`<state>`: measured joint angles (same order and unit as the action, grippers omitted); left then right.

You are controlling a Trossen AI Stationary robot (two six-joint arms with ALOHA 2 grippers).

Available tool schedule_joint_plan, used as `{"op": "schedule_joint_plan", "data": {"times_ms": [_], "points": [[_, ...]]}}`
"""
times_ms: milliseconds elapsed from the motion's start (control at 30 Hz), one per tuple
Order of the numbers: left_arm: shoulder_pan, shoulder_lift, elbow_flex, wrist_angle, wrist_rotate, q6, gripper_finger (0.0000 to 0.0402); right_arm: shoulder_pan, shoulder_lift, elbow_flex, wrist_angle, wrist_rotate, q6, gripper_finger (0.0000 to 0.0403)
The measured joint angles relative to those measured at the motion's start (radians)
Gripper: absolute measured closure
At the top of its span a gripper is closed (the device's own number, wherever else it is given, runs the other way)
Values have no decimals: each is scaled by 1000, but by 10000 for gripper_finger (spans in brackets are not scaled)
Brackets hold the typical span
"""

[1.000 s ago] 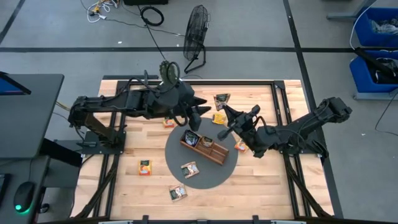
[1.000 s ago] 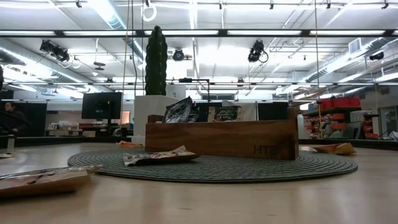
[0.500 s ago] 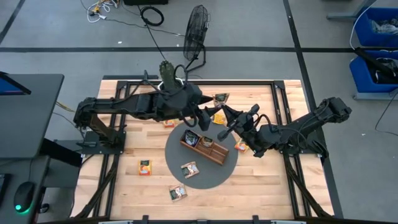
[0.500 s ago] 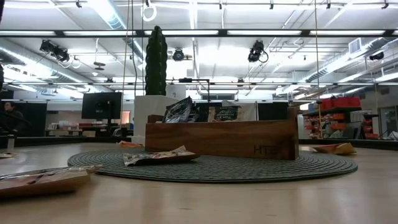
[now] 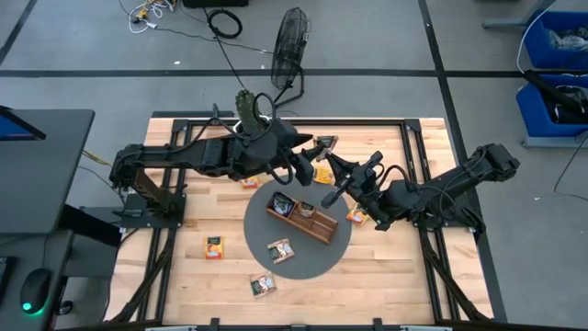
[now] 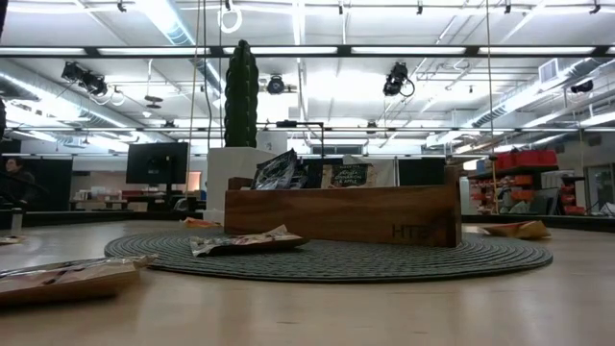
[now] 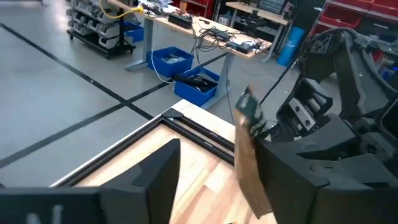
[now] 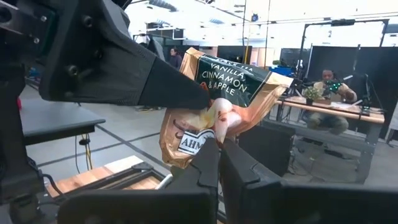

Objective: Pick & Place Tea
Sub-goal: Put the brown tea bag into the middle section of the wooden organizer

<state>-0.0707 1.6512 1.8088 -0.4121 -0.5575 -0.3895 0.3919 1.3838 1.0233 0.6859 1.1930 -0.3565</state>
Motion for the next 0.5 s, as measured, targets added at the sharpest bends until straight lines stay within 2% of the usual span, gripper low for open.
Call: {"op": "schedule_joint_plan", "data": {"times_ms": [167, 400, 500], "points": [[0, 0, 0, 4, 6, 9, 255, -11, 0, 0, 1, -5, 1, 403], [0, -1, 0, 5, 51, 59, 373, -24, 0, 0, 1, -34, 8, 403], [0, -2, 0, 5, 61, 83, 393, -24, 0, 0, 0, -37, 8, 400]]}}
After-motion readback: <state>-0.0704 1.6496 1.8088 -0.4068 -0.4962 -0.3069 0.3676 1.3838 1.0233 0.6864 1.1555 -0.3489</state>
